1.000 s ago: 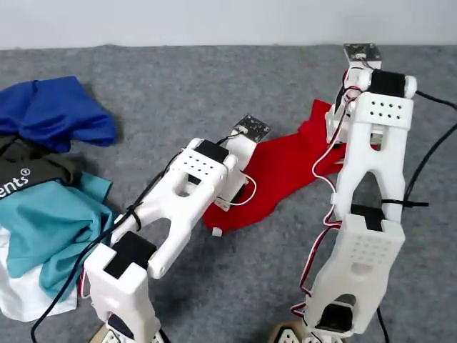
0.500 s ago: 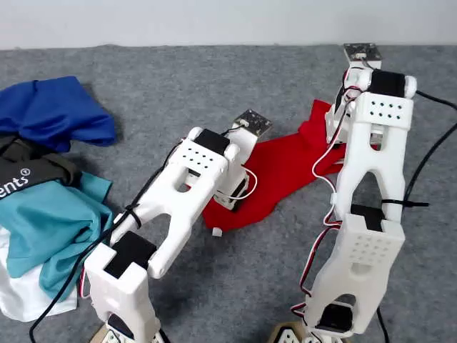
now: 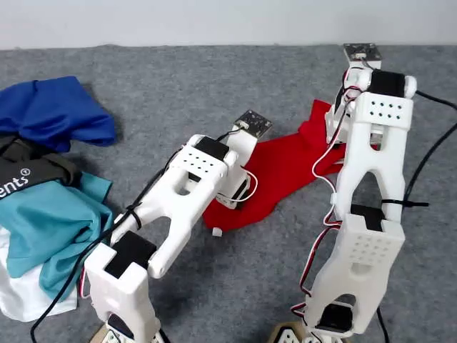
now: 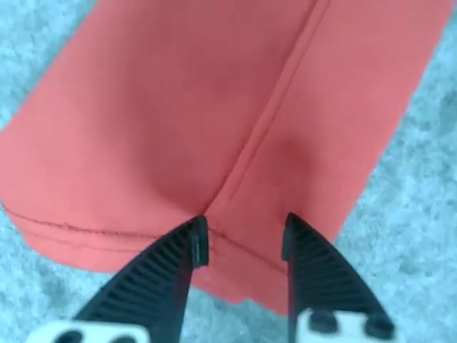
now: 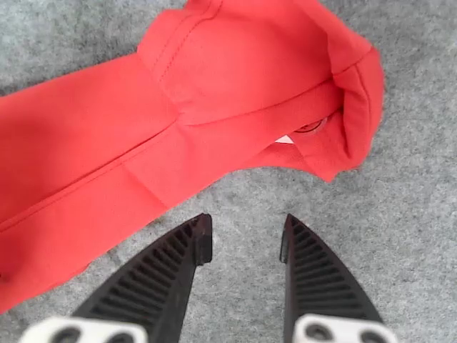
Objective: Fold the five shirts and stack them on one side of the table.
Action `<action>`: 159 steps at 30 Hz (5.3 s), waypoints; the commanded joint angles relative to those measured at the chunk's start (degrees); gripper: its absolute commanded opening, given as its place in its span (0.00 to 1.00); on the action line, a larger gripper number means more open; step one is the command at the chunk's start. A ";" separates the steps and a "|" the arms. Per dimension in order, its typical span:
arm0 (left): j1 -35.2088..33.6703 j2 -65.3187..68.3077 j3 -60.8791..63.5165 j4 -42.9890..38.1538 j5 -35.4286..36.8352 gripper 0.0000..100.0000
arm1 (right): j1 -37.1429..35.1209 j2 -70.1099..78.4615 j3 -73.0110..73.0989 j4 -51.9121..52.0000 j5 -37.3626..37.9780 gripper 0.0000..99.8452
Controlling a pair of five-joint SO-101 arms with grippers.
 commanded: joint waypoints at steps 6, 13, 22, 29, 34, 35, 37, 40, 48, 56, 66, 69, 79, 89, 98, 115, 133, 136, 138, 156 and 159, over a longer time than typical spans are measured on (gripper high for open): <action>-3.78 -0.35 0.04 -3.43 -0.18 0.18 | -0.40 -0.22 -0.26 2.24 0.44 0.16; -2.81 -0.35 3.38 -6.15 -0.18 0.18 | -0.31 -0.22 -0.26 2.24 0.44 0.16; -2.64 -0.35 4.09 -6.33 -0.18 0.09 | -0.13 -0.22 -0.26 2.24 0.44 0.16; -2.64 -0.35 4.70 -6.24 -0.09 0.02 | -0.13 -0.22 -0.26 2.24 0.44 0.16; -1.05 -0.35 5.76 -6.24 -0.09 0.02 | -0.13 -0.13 -0.26 2.24 0.44 0.16; -0.35 -0.44 5.76 -6.24 -0.09 0.02 | -0.13 -0.13 -0.26 2.24 0.44 0.16; 1.14 -0.70 5.76 -5.80 -0.09 0.02 | -0.13 -0.13 -0.26 2.24 0.44 0.16; 3.87 -0.70 5.58 -3.96 -0.18 0.02 | -0.13 -0.13 -0.18 2.24 0.44 0.16; 2.55 -0.53 1.71 -0.70 -5.01 0.02 | -0.31 -0.22 3.25 2.07 0.44 0.16; -4.13 -0.44 -5.32 7.47 -4.48 0.15 | -0.40 -0.22 3.25 2.07 0.44 0.16; -4.04 -0.35 -1.89 5.45 -0.62 0.20 | -0.40 -0.22 3.25 2.07 0.44 0.16; -3.87 -0.35 2.24 1.05 -0.53 0.20 | -0.40 -0.22 3.25 2.07 0.44 0.16; -3.87 1.58 5.05 -3.69 -0.26 0.14 | -0.13 -0.22 3.34 2.07 0.44 0.16; -1.49 8.79 -2.33 1.67 -0.53 0.01 | -0.13 -0.22 3.43 2.07 0.44 0.16; -0.62 1.85 -14.46 16.62 -0.62 0.01 | -0.04 -0.22 3.43 2.07 0.44 0.16; -1.05 -16.88 -20.18 27.60 -13.54 0.02 | -0.04 -0.22 3.52 2.07 0.44 0.16; -1.05 -30.77 -19.74 27.60 -13.54 0.02 | -0.48 12.09 3.43 -6.90 0.00 0.16; -1.05 -31.12 -19.74 27.60 -13.54 0.02 | -0.48 15.08 3.34 -8.22 0.35 0.16; -1.05 -31.12 -19.74 27.60 -13.54 0.02 | -0.40 16.48 3.25 -8.84 0.44 0.11; -1.14 -31.12 -17.45 27.43 -13.63 0.02 | -0.04 -10.68 -0.97 2.33 0.53 0.01; -3.16 -30.95 -17.45 27.43 -13.63 0.02 | -0.57 -20.26 3.25 2.24 0.53 0.01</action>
